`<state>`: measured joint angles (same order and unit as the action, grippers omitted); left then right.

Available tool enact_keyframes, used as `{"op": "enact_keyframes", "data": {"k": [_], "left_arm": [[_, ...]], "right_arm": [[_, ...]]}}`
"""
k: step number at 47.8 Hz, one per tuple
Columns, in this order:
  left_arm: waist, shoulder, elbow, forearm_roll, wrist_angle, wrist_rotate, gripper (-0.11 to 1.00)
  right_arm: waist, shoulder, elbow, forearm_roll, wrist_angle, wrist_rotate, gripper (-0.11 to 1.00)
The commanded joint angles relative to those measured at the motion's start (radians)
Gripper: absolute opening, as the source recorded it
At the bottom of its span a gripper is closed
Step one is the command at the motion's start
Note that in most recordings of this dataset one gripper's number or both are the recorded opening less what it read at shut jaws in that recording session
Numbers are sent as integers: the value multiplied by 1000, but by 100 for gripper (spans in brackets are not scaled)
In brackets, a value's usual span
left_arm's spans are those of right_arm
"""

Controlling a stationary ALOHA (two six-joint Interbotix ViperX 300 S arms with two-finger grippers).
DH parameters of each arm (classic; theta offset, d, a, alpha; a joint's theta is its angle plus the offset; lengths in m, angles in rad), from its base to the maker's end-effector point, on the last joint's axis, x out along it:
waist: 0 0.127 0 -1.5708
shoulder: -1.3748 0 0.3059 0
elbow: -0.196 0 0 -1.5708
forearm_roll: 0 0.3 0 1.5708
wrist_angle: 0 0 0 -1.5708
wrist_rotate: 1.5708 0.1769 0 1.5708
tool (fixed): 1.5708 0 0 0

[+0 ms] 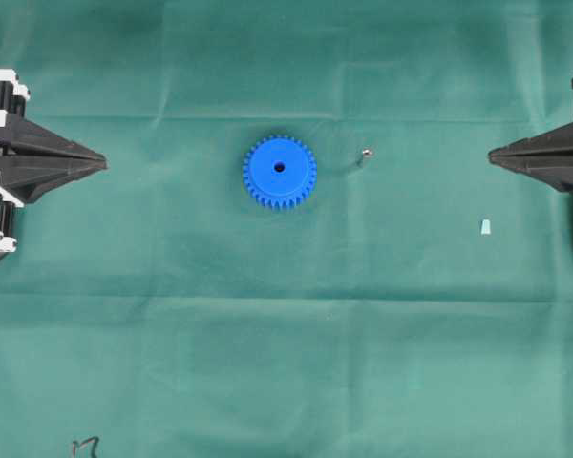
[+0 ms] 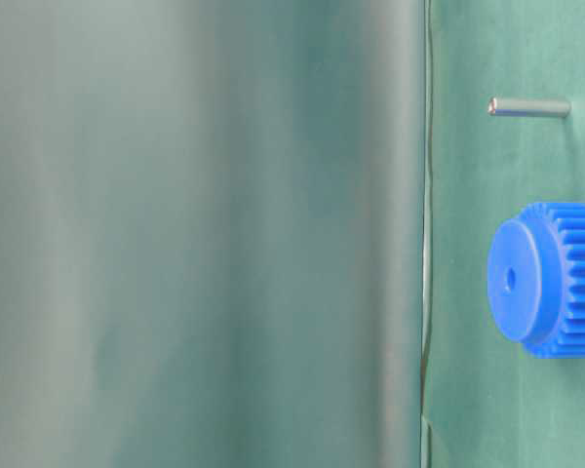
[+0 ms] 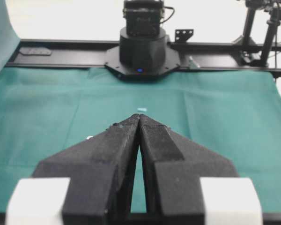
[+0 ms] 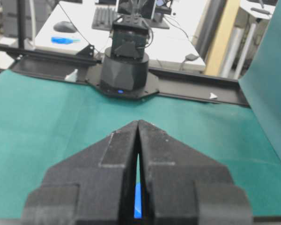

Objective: Insert the shaft into the center hole of the gear.
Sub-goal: 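Move the right gripper toward the small metal shaft right of the gear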

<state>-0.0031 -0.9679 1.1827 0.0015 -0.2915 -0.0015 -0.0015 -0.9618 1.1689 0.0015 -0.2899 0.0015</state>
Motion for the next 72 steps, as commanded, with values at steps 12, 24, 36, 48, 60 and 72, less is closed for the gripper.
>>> {"op": "enact_keyframes", "data": {"k": [12, 24, 36, 48, 60, 72], "left_arm": [[0, 9, -41, 18, 35, -6, 0], [0, 6, -43, 18, 37, -5, 0], [0, 8, -41, 18, 44, -6, 0], [0, 9, -41, 18, 52, -6, 0], [0, 11, -41, 18, 60, -8, 0], [0, 12, -41, 18, 61, -8, 0]], "right_arm": [[-29, 32, -41, 3, 35, 0, 2], [-138, 152, -98, 6, 81, 18, 3], [-179, 353, -146, 8, 77, 21, 33], [-193, 586, -186, 8, 57, 21, 89], [-216, 776, -184, 54, -44, 21, 83], [-216, 888, -183, 71, -81, 23, 82]]}}
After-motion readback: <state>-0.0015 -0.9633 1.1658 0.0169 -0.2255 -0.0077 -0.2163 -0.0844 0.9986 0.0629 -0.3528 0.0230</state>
